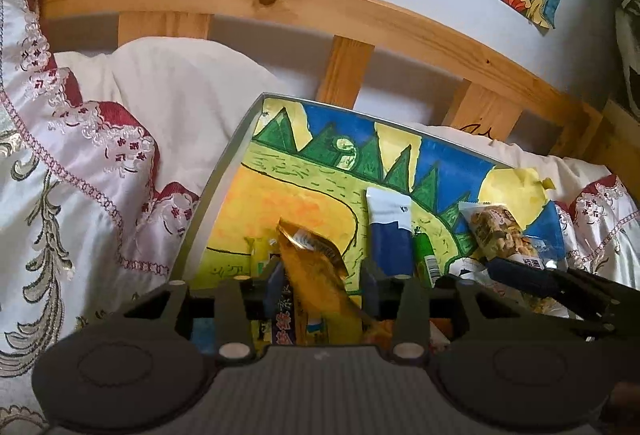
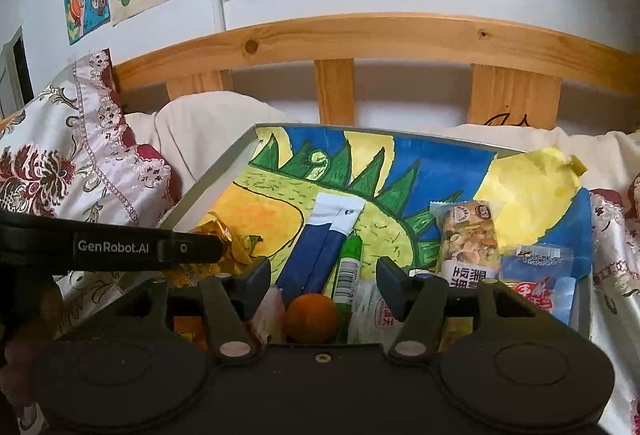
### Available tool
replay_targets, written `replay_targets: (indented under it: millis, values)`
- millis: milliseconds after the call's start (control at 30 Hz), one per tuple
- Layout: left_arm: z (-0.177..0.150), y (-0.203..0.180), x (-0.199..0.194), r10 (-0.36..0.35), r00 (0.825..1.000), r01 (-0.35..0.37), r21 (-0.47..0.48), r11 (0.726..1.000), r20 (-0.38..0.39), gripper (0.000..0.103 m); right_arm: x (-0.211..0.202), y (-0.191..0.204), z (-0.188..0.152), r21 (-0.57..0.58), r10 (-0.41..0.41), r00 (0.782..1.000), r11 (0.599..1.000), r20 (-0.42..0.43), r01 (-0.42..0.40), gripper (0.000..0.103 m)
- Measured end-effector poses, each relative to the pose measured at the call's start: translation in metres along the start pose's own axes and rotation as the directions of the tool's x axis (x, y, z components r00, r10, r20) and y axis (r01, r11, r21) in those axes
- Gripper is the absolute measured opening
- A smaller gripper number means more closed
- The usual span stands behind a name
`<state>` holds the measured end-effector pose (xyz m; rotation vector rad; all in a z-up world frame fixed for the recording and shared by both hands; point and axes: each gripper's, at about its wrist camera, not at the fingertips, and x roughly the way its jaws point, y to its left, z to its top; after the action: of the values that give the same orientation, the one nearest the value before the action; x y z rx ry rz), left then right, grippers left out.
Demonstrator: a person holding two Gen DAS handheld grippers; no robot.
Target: Organize snacks
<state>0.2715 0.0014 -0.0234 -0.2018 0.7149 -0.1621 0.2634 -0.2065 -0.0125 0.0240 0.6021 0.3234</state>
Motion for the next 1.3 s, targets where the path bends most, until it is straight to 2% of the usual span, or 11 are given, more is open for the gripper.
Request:
replay_targets:
  millis: [33,267,333,500,767,867,1000,1300]
  values:
    - [0.001,0.000,-0.001,0.000,1.000,0.000,0.001,1.000,0.002,0.054,-0.001,0.000,0.001,0.000,-0.001,1.000,1.000,0.003,0.001,0.065]
    - [0.004,-0.001,-0.008,-0.004,1.000,0.004,-0.008,1.000,0.010,0.061,-0.006,0.000,0.004,-0.002,-0.011,1.000,1.000,0.005,0.011,0.072]
    - [0.004,-0.001,-0.011,-0.001,1.000,0.001,-0.008,1.000,0.017,0.069,-0.008,0.000,0.004,0.001,-0.018,1.000,1.000,0.009,0.018,0.075]
    - [0.003,-0.004,-0.019,0.019,0.999,-0.019,-0.015,1.000,0.041,0.082,-0.015,-0.005,0.006,0.023,-0.034,0.999,0.999,0.012,0.033,0.080]
    - [0.005,-0.003,-0.035,0.056,0.995,-0.054,-0.037,0.998,0.078,0.091,-0.029,-0.010,0.012,0.043,-0.061,0.998,0.997,0.022,0.060,0.086]
    - [0.004,-0.003,-0.043,0.071,0.993,-0.068,-0.034,0.997,0.098,0.099,-0.037,-0.011,0.015,0.051,-0.061,0.998,0.997,0.031,0.060,0.090]
    - [0.001,-0.006,-0.056,0.079,0.989,-0.077,-0.019,0.997,0.123,0.102,-0.049,-0.009,0.020,0.051,-0.045,0.998,0.998,0.046,0.043,0.097]
    - [-0.007,-0.008,-0.093,0.108,0.979,-0.110,0.003,0.994,0.172,0.102,-0.086,0.001,0.021,0.034,-0.048,0.997,0.998,0.062,0.046,0.102]
